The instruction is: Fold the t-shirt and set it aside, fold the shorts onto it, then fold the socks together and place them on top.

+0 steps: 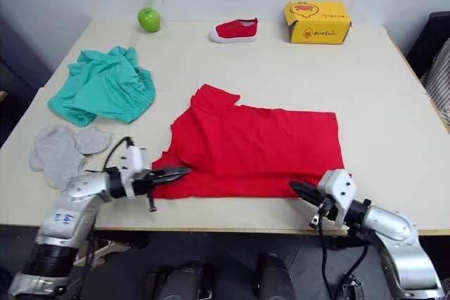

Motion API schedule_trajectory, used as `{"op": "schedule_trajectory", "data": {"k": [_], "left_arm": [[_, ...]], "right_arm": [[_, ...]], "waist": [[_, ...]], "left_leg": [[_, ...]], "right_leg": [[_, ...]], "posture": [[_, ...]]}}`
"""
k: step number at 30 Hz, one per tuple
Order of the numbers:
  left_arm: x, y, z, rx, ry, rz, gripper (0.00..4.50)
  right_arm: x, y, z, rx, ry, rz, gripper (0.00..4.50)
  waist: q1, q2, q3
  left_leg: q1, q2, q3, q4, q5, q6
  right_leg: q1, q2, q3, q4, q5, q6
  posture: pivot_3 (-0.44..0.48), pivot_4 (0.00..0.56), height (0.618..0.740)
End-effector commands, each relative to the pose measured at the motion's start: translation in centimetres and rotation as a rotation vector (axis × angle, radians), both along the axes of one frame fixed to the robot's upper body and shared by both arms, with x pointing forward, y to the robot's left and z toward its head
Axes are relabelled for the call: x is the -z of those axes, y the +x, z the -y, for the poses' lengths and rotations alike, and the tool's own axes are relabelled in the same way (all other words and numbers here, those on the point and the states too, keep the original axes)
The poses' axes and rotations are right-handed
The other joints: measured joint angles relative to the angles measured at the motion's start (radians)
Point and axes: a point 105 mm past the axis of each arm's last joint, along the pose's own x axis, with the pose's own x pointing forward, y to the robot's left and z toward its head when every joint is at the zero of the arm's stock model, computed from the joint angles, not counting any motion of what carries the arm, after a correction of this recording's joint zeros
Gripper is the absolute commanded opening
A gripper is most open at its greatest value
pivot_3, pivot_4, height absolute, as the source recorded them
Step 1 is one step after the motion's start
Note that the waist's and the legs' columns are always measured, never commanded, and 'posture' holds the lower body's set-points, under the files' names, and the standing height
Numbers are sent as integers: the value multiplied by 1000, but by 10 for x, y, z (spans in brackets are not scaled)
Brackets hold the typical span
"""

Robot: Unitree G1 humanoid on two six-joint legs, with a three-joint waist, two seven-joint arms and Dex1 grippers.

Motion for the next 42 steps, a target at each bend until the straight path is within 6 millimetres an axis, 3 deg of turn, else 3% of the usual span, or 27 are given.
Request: {"op": "schedule_trajectory", "data": {"k": [1, 9, 14, 17, 19, 21, 27, 31, 36, 42], "left_arm": [[15, 20, 3, -137, 79, 40, 0], [42, 31, -21, -337, 171, -55, 0], [37, 34, -33, -366, 155, -43, 0], [12, 31, -25, -296, 22, 16, 0], [-14, 19, -18, -199, -110, 47, 0], [-25, 5, -20, -125, -103, 69, 0], [-28, -6, -42, -133, -56, 55, 0], [-7, -14, -37, -120, 3, 11, 0], [26, -14, -36, -184, 91, -46, 0], [38, -11, -60, -297, 153, -62, 0]], "right_arm": [[16, 3, 26, 134, -41, 15, 7], [23, -4, 108, 431, -96, 35, 7], [17, -8, 151, 614, -48, 62, 7], [3, -6, 152, 591, 29, 105, 7], [-13, -1, 133, 494, 87, 130, 7], [-24, 0, 106, 348, 84, 137, 7], [-34, -5, 63, 146, 92, 114, 7], [-17, 0, 38, 95, 56, 89, 7], [13, 7, 56, 185, -26, 53, 7], [15, 5, 118, 339, -115, 36, 7]], "waist": [[-1, 0, 0], [-4, 1, -18], [-6, 6, -27], [-8, 9, -27], [-11, 9, -27], [-14, 10, -26], [-7, 10, -26], [-2, 10, -26], [-4, 10, -26], [-5, 10, -26]], "left_leg": [[0, 0, 0, 0, 0, 0], [4, 1, -1, -1, -1, 1], [5, 1, -1, -1, -2, 1], [5, 1, -1, -3, -2, 1], [4, 1, -1, -5, -2, 0], [3, 2, -1, -5, -1, 0], [4, 1, -1, -6, -1, -1], [3, 0, -1, -6, -2, 1], [2, 0, -2, -6, -2, 1], [4, 0, -1, -6, -2, 1]], "right_leg": [[0, 0, -1, 0, 0, 0], [5, 0, -2, -3, 0, 0], [5, -2, -3, -3, -1, -1], [4, -4, -3, -3, -1, -1], [3, -4, -3, -3, -1, -2], [2, -4, -3, -3, -1, -2], [2, -3, -4, -3, -2, -3], [2, -4, -5, -4, -2, -2], [2, -4, -5, -5, -2, -2], [4, -4, -5, -5, -1, -2]], "posture": [[0, 150, 740], [0, 150, 740], [0, 150, 740], [0, 150, 740], [0, 150, 740], [0, 150, 740], [0, 150, 740], [0, 150, 740], [0, 150, 740], [0, 150, 740]]}}
